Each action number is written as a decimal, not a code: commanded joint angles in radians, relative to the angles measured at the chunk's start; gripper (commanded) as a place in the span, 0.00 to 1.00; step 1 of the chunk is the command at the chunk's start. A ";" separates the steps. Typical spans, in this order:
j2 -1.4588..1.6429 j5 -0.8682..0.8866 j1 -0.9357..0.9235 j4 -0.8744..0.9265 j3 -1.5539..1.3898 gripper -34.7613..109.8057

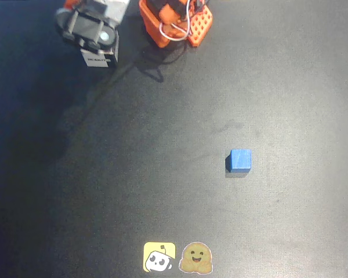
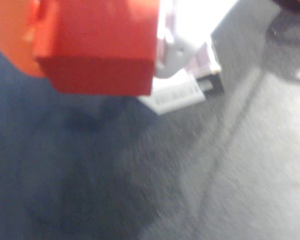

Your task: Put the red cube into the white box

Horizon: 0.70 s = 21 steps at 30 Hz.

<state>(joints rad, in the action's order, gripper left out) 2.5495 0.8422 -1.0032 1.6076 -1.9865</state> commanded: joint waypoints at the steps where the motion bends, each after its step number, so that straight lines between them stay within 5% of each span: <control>1: 0.044 -0.037 -0.044 0.000 -0.031 0.24; 21: 0.225 -0.012 -0.227 -0.044 -0.264 0.24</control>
<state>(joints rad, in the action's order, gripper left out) 2.7688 0.8345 -1.2088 1.5831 -2.2427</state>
